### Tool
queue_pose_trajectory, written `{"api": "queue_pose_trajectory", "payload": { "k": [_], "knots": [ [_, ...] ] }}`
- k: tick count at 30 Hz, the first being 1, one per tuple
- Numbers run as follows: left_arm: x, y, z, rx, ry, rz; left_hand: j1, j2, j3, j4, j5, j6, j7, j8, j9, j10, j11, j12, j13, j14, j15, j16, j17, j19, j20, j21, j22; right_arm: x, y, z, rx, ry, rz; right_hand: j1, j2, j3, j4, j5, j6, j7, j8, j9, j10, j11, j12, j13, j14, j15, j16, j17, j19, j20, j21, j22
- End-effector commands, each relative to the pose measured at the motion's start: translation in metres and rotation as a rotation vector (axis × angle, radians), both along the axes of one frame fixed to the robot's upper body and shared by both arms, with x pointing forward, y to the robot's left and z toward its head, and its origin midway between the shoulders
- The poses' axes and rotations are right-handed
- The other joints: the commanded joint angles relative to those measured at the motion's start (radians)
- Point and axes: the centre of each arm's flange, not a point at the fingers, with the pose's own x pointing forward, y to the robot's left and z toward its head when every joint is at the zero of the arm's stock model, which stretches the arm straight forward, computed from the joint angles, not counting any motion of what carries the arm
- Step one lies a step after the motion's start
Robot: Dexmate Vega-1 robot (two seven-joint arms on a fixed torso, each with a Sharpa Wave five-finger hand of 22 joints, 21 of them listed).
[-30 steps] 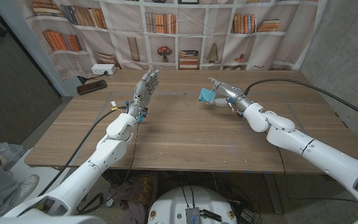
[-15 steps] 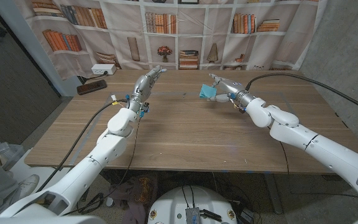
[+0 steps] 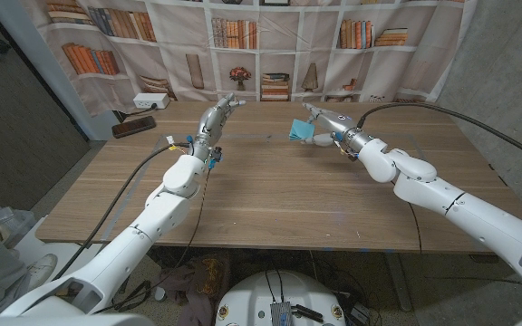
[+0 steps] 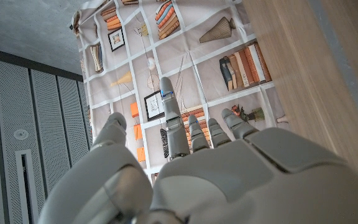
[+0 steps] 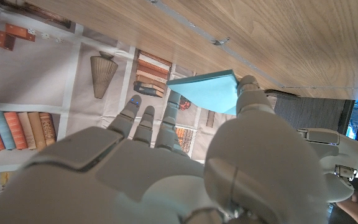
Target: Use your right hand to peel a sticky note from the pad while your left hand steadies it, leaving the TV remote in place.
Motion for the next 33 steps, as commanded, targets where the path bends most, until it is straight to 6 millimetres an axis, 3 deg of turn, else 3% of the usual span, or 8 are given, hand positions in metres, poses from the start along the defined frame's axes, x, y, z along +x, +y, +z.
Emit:
{"api": "queue_pose_trajectory", "payload": {
  "k": [1,3,8,16,25,31,33],
  "knots": [
    [0.000,-0.009,-0.001,0.019,0.026,0.019,0.001,-0.011,-0.005,-0.001,0.001,0.041,-0.008,0.016,0.007,0.007,0.004,0.001,0.002,0.006,0.002,0.005,0.002,0.000,0.013,0.008,0.002,-0.001,0.010,0.008,-0.023,-0.020,0.015,0.017,0.006,0.008,0.001,0.011,-0.089,-0.007,0.004,0.001,0.030,-0.021,0.008,0.003,0.011,-0.003,-0.001,-0.001,0.002,0.006,-0.002,0.003],
    [0.000,-0.011,0.000,0.031,0.020,0.007,0.010,-0.010,-0.002,-0.006,0.004,0.045,-0.015,0.018,0.010,0.002,-0.001,-0.001,0.001,0.001,0.002,0.002,0.000,-0.002,0.013,0.007,0.001,0.000,0.012,0.008,-0.030,-0.020,0.015,0.018,0.006,0.009,0.000,0.011,-0.087,-0.007,0.004,0.001,0.030,-0.021,0.008,0.003,0.011,-0.002,-0.001,-0.001,0.003,0.007,-0.002,0.003],
    [0.000,-0.014,0.002,0.073,0.007,0.007,0.081,-0.002,0.023,-0.049,0.012,0.057,-0.065,0.021,0.015,-0.014,-0.014,-0.009,0.001,-0.013,-0.001,-0.005,-0.006,-0.011,0.019,0.002,0.000,0.005,0.019,0.005,-0.062,-0.014,0.014,0.021,0.006,0.010,0.000,0.014,-0.086,-0.007,0.004,0.001,0.030,-0.021,0.009,0.004,0.014,-0.004,-0.001,-0.001,0.003,0.005,-0.002,0.003],
    [-0.004,-0.019,0.002,0.127,-0.014,0.037,0.141,-0.025,0.032,-0.083,0.012,0.057,-0.094,0.014,0.010,-0.037,-0.019,-0.017,0.001,-0.035,0.003,-0.009,-0.007,-0.020,0.022,-0.001,0.000,0.006,0.030,0.005,-0.100,-0.027,0.018,0.022,0.006,0.012,0.001,0.017,-0.081,-0.010,0.004,0.001,0.031,-0.024,0.011,0.006,0.014,-0.006,-0.003,-0.001,0.003,0.006,-0.002,0.003],
    [-0.006,-0.022,-0.002,0.120,-0.014,0.070,0.163,-0.045,0.027,-0.082,0.011,0.128,-0.061,0.028,0.002,-0.040,-0.031,-0.016,0.000,-0.037,-0.001,-0.006,-0.007,-0.021,0.026,0.001,0.001,0.004,0.034,0.009,-0.108,-0.056,0.018,0.027,0.007,0.015,0.000,0.022,-0.076,-0.012,0.003,0.001,0.032,-0.027,0.014,0.008,0.014,-0.009,-0.004,-0.001,0.004,0.007,-0.003,0.003],
    [-0.005,-0.023,-0.004,0.126,-0.008,0.061,0.158,-0.050,0.021,-0.073,0.010,0.140,-0.027,0.025,-0.001,-0.044,-0.025,-0.016,0.000,-0.035,0.000,-0.003,-0.004,-0.021,0.025,0.002,0.001,0.003,0.035,0.015,-0.098,-0.068,0.016,0.029,0.006,0.017,0.000,0.024,-0.074,-0.013,0.003,0.001,0.032,-0.026,0.015,0.009,0.014,-0.011,-0.004,0.000,0.004,0.006,-0.003,0.003],
    [-0.005,-0.022,-0.003,0.141,-0.005,0.055,0.148,-0.050,0.016,-0.062,0.010,0.113,-0.019,0.007,-0.003,-0.065,-0.013,-0.022,0.001,-0.045,0.004,-0.004,-0.001,-0.031,0.029,-0.001,0.002,0.003,0.034,0.016,-0.100,-0.073,0.011,0.029,0.006,0.017,0.000,0.025,-0.074,-0.013,0.002,0.001,0.032,-0.025,0.015,0.009,0.014,-0.011,-0.005,0.000,0.004,0.007,-0.003,0.003]
  ]
}}
